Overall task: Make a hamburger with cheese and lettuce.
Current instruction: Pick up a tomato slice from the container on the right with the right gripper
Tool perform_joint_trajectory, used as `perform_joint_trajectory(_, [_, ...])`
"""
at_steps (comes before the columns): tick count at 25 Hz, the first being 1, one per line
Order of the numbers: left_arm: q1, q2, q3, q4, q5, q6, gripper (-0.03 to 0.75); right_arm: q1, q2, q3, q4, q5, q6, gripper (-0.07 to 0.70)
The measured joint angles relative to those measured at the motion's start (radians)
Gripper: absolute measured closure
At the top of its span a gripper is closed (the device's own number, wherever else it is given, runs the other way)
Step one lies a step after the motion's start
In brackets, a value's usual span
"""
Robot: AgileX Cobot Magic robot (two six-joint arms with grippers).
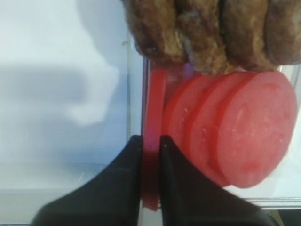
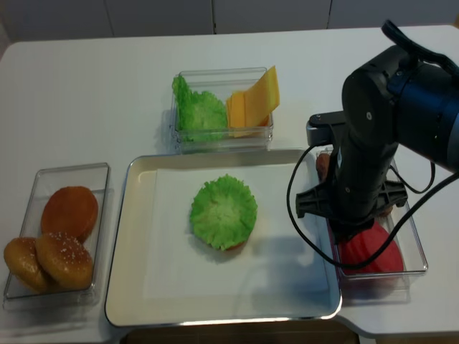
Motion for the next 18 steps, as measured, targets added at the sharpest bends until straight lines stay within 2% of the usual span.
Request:
perform_joint_trajectory(6, [0.000, 0.000, 0.000, 0.000, 0.000, 0.000, 0.302, 0.000, 0.000, -0.046, 0.000, 0.052, -0.010, 0.546])
perform_joint_trajectory(18, [0.000, 0.000, 0.000, 0.000, 0.000, 0.000, 0.302, 0.000, -0.065, -0.098, 0.011, 0.072, -0.035, 0.546])
